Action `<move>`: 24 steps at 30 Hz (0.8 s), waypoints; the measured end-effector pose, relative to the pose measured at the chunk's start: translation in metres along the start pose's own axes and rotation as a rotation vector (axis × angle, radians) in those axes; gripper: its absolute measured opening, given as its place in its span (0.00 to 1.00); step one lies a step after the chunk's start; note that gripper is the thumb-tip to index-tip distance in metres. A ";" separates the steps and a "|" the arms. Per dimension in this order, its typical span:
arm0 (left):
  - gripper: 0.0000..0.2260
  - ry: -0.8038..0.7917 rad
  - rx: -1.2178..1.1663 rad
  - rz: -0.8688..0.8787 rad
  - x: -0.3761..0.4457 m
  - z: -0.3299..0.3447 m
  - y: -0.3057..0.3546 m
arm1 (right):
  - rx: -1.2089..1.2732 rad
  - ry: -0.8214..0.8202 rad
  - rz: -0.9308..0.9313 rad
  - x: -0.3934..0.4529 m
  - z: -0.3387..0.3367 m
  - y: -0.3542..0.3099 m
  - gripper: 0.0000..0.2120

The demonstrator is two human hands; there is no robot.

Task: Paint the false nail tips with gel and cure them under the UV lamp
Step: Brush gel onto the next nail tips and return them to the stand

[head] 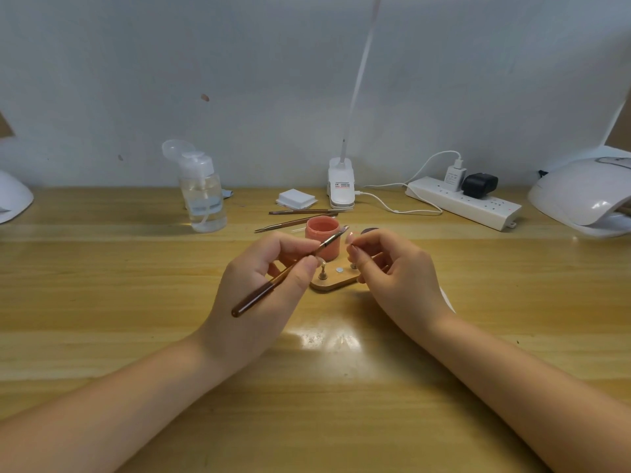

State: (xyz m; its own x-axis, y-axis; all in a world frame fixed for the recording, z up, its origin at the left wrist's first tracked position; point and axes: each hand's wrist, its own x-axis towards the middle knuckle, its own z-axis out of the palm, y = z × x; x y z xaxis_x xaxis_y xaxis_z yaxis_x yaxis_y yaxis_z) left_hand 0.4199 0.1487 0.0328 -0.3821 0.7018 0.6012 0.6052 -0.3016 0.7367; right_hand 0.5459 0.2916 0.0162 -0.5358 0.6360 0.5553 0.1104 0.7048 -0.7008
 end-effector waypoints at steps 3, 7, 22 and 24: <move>0.06 -0.039 0.032 0.009 0.000 0.000 -0.001 | -0.003 -0.003 0.001 0.000 0.000 0.001 0.04; 0.08 -0.031 -0.009 0.027 -0.002 -0.004 -0.002 | 0.036 0.023 0.038 0.001 0.001 0.003 0.04; 0.06 0.033 -0.170 -0.071 0.001 -0.002 -0.008 | 0.056 0.043 0.043 0.001 0.001 0.002 0.05; 0.06 0.061 -0.241 -0.167 0.003 -0.001 -0.012 | 0.063 0.045 0.055 0.000 0.001 0.002 0.06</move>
State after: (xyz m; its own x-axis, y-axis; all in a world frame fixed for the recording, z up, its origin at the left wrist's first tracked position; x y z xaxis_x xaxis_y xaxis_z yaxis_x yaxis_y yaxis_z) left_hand 0.4111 0.1540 0.0254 -0.5079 0.7168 0.4777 0.3499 -0.3351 0.8748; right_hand 0.5448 0.2925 0.0145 -0.4918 0.6876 0.5342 0.0845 0.6483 -0.7567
